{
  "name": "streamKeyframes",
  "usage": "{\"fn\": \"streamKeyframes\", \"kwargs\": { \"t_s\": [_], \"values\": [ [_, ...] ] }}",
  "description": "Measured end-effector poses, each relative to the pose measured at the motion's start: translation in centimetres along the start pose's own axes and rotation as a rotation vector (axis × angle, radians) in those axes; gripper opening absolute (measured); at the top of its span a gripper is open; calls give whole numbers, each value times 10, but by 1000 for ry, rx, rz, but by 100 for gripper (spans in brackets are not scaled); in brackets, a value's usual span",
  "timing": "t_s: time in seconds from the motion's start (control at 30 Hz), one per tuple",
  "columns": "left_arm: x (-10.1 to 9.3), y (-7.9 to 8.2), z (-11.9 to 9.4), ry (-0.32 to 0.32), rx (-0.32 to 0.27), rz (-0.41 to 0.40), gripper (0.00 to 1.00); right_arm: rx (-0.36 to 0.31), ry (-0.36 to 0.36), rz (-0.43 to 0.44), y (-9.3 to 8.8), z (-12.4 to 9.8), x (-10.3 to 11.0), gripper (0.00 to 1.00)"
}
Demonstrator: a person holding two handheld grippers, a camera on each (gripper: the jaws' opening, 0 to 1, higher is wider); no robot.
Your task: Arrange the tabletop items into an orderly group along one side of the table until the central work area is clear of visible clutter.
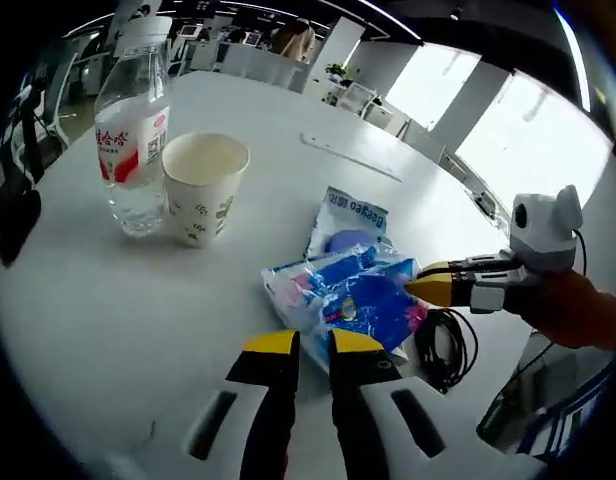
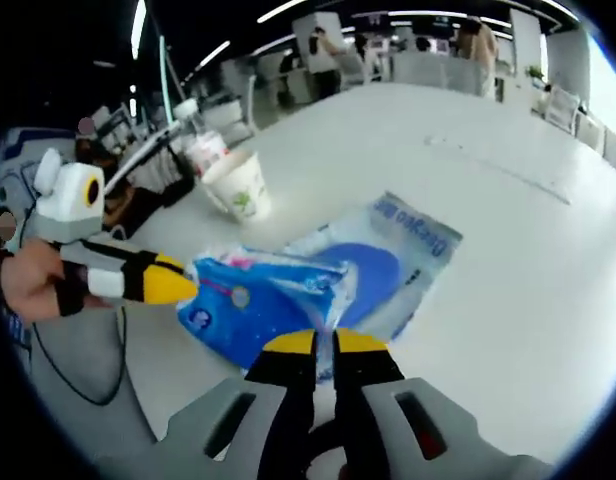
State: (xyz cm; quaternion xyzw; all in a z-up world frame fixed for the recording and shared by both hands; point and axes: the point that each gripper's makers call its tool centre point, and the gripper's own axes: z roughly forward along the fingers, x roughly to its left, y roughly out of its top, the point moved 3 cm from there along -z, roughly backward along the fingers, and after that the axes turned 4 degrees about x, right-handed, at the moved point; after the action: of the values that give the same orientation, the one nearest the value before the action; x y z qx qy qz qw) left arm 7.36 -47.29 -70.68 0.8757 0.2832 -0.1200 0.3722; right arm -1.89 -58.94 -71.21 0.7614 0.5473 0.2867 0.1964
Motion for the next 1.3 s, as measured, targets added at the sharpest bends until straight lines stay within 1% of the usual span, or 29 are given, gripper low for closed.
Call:
{"fn": "streamKeyframes", "kwargs": {
  "t_s": [0.13,0.3,0.37,0.6,0.87,1.0,1.17,1.3],
  "values": [
    [-9,10,4,-6,-13,21,2,-24,-9,12,2,-7,-8,1],
    [-21,22,12,-23,-17,33,1,-55,-36,45,1,-23,-24,0],
    [-32,29,17,-39,-22,50,1,-61,-46,51,0,-28,-31,0],
    [-60,39,38,-86,-1,99,1,-81,-93,91,-7,-46,-60,0],
    [-93,44,64,-127,32,159,1,-88,-140,135,-19,-64,-88,0],
    [-104,44,74,-140,43,174,2,-91,-159,150,-24,-70,-99,0],
    [-121,46,88,-159,52,195,2,-96,-188,178,-33,-80,-119,0],
    [-136,46,98,-171,62,214,2,-99,-208,198,-40,-88,-130,0]
  ]
}}
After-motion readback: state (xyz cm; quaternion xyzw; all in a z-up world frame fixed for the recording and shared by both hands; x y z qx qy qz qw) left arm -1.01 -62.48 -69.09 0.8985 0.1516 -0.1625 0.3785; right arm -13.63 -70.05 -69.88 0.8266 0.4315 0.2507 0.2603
